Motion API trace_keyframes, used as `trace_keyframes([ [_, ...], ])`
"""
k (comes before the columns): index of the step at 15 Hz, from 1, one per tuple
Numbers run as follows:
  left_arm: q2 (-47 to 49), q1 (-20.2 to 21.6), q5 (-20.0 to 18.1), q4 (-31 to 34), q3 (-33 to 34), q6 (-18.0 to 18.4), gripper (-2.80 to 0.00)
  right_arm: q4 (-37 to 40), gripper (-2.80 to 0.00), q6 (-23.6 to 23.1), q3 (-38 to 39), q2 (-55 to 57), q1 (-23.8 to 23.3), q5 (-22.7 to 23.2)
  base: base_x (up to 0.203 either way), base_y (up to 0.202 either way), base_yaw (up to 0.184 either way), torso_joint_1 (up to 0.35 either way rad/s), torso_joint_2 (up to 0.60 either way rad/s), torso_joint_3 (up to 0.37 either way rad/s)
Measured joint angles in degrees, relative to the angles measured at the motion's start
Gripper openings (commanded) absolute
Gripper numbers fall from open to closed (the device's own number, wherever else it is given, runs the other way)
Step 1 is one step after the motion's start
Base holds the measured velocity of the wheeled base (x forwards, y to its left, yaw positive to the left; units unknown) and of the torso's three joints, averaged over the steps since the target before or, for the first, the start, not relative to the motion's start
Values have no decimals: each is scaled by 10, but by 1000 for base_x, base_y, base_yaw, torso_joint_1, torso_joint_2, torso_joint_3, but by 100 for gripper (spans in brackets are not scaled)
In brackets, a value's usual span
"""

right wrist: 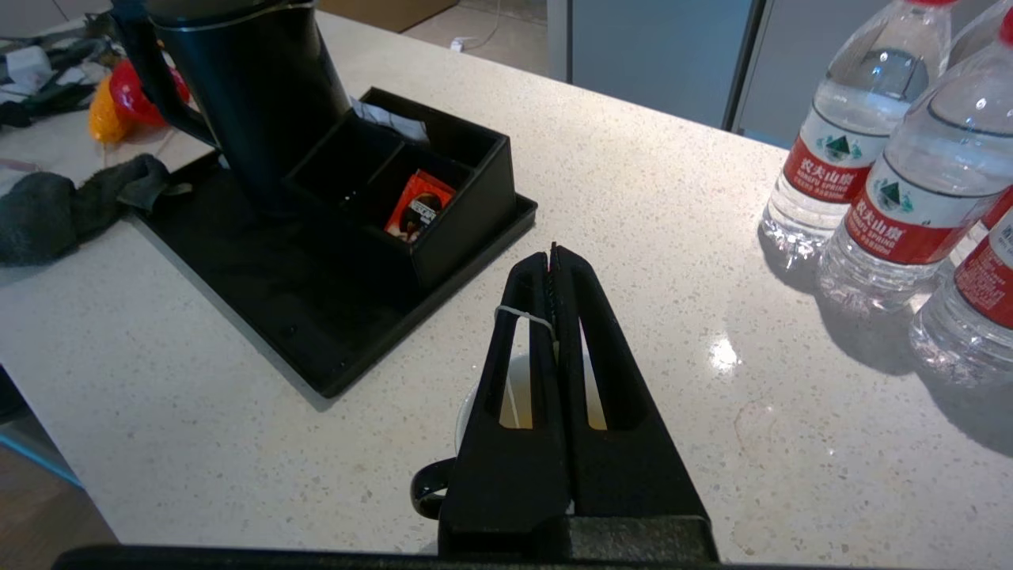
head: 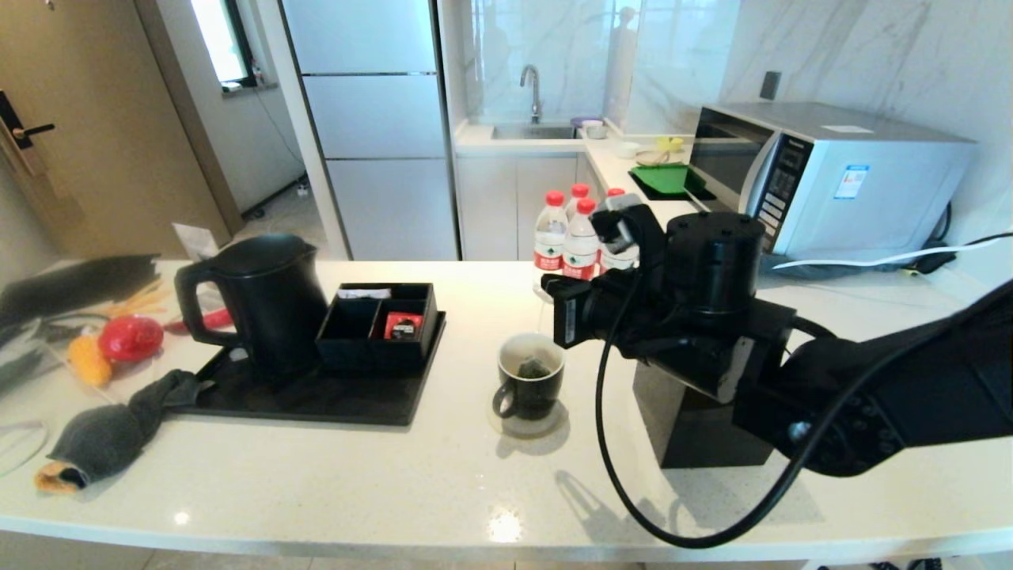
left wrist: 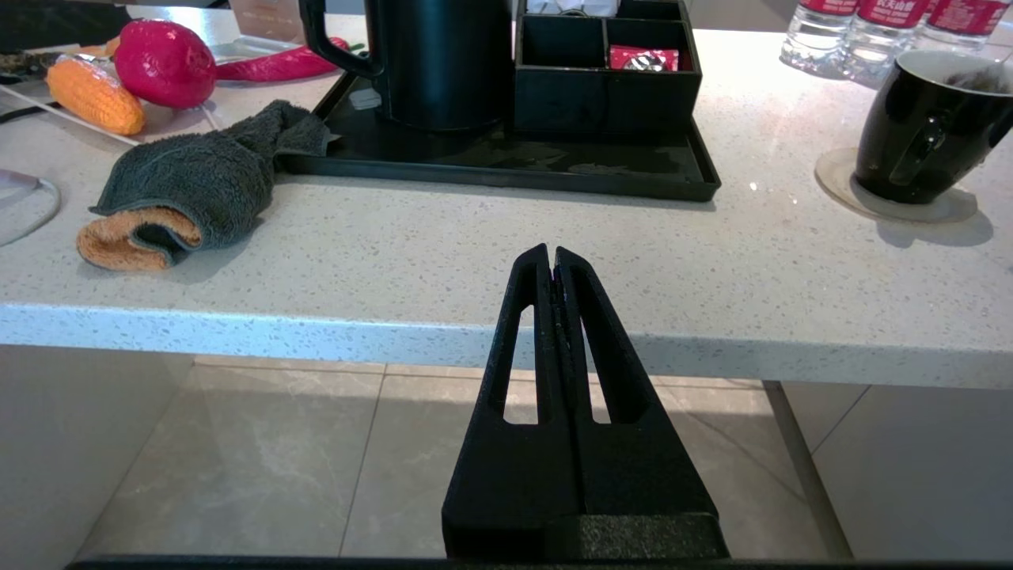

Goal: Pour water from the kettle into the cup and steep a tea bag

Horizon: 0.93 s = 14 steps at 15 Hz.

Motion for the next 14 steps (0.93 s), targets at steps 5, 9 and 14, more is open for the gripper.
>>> trace_keyframes([
  [5,0,0,0,0,0,0,-280,-2,-280,0,3,-24,-6,-2,0,0,0,0,0,0],
  [9,0,0,0,0,0,0,-280,-3,-280,0,2,-32,-16,-16,0,0,0,0,0,0],
  [14,0,0,0,0,0,0,-280,-2,-280,1,8,-41,-22,-17,0,0,0,0,0,0],
])
